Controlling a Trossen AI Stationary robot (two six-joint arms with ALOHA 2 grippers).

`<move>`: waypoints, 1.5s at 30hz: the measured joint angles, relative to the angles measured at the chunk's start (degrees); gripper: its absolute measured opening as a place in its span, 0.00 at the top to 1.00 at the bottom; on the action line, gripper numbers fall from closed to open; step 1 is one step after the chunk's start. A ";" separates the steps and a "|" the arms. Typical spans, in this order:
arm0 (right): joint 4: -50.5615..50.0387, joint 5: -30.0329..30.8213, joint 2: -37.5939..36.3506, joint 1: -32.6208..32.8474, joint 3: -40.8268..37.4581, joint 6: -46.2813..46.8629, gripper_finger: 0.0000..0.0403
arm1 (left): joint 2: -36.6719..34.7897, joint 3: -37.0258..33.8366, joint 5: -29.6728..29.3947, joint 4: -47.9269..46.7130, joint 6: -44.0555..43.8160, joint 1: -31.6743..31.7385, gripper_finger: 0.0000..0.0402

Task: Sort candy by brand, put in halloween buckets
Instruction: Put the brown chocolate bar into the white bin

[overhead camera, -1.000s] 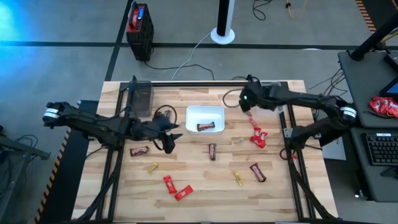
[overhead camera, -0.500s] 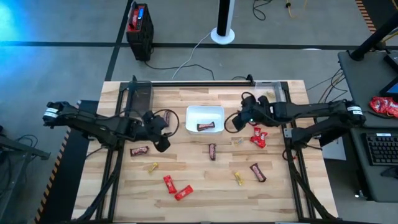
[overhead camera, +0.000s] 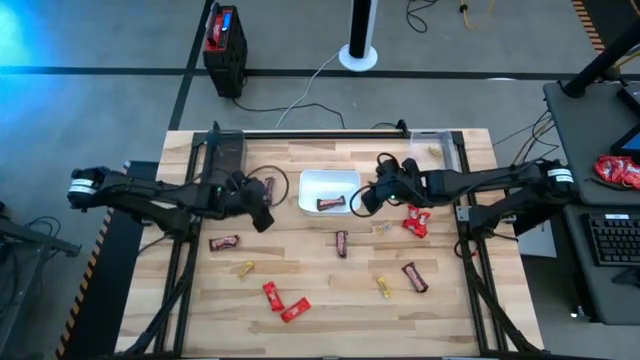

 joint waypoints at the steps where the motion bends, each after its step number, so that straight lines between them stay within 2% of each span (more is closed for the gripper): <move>1: 0.73 0.00 0.08 -0.01 0.00 -0.14 0.51 | 0.07 0.06 0.33 0.01 0.18 0.87 0.48; 7: 3.10 0.02 0.26 0.00 0.00 -0.24 0.51 | 0.63 -0.51 2.98 2.15 -2.15 6.20 0.48; 11: 4.33 0.03 0.48 -0.08 0.00 -1.04 0.51 | 3.70 0.88 3.70 4.28 -15.25 9.85 0.48; 13: 5.26 0.01 0.45 -0.15 0.00 -1.20 0.51 | 6.79 3.29 5.66 1.97 -17.20 10.67 0.49; 15: 5.03 0.00 0.45 -0.15 0.00 -1.29 0.51 | 10.56 5.53 5.99 -2.32 -17.29 10.87 0.50; 22: 4.81 -0.13 0.75 -0.13 0.00 -1.62 0.51 | 21.11 11.48 5.93 -7.82 -14.43 12.55 0.51; 32: 4.46 -0.57 0.82 -0.13 0.00 -1.86 0.51 | 25.26 11.26 6.27 -8.13 -15.57 16.81 0.49; 38: 4.38 -0.59 0.82 -0.13 -0.02 -2.01 0.51 | 27.71 11.32 6.28 -6.15 -13.37 17.35 0.47; 45: 4.37 -0.73 0.82 -0.13 -0.02 -1.98 0.51 | 31.15 11.32 7.07 -4.72 -11.96 17.97 0.49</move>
